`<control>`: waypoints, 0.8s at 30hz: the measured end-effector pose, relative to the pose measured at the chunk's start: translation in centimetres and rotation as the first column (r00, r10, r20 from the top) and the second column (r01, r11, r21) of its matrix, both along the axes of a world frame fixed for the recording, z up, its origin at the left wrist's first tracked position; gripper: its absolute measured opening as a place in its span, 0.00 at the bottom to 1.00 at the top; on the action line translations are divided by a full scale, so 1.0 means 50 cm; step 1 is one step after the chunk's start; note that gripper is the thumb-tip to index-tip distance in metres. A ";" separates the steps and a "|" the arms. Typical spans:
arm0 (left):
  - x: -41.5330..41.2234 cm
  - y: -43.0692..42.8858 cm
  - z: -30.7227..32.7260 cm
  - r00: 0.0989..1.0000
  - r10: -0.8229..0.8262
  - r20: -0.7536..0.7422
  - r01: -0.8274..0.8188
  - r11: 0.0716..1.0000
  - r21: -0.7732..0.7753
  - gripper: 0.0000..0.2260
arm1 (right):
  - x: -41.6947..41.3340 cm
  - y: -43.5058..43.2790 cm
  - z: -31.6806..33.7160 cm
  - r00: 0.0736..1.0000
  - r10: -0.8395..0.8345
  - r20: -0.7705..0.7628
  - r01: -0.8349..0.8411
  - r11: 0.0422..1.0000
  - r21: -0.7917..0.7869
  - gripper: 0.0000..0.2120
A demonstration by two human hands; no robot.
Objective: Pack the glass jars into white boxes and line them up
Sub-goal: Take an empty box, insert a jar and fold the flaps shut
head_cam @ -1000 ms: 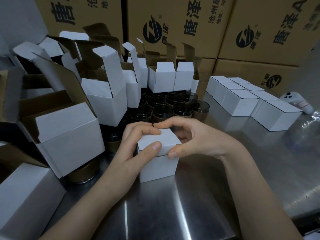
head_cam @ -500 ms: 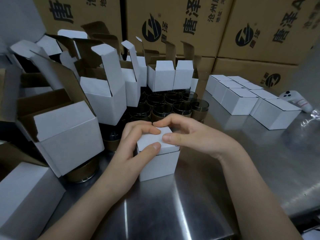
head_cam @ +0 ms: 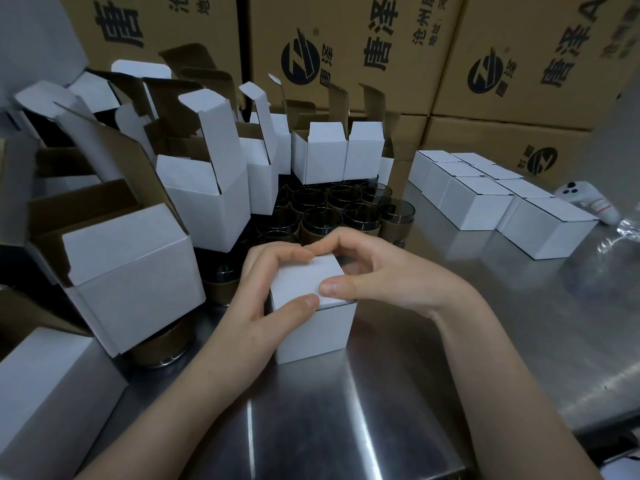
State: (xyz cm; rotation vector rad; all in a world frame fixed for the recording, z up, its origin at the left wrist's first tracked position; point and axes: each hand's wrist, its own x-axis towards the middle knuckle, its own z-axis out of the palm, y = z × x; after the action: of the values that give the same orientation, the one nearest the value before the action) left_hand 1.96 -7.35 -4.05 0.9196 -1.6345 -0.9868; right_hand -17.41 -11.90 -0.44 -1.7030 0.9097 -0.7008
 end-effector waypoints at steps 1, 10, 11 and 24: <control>0.000 0.000 0.000 1.000 0.001 -0.004 -0.001 1.000 0.002 0.23 | 0.000 0.000 0.000 1.000 0.000 0.002 0.000 1.000 0.001 0.16; -0.009 -0.001 0.004 0.999 0.011 -0.033 -0.010 0.998 0.057 0.21 | 0.005 0.002 0.004 0.999 -0.018 -0.052 0.017 1.000 -0.001 0.19; -0.010 -0.001 0.005 0.999 0.009 -0.040 -0.007 0.998 0.065 0.21 | 0.005 0.002 0.005 0.998 -0.020 -0.056 0.020 1.000 -0.002 0.19; -0.015 0.002 0.007 0.996 0.005 -0.094 0.003 0.996 0.086 0.21 | 0.007 0.023 -0.004 0.992 -0.116 -0.043 0.112 0.990 -0.087 0.18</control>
State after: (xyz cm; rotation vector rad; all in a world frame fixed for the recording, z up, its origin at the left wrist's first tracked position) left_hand 1.22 -7.25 -3.69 0.9177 -1.5224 -1.0908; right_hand -17.04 -10.75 -0.62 -1.7592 1.0303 -0.7873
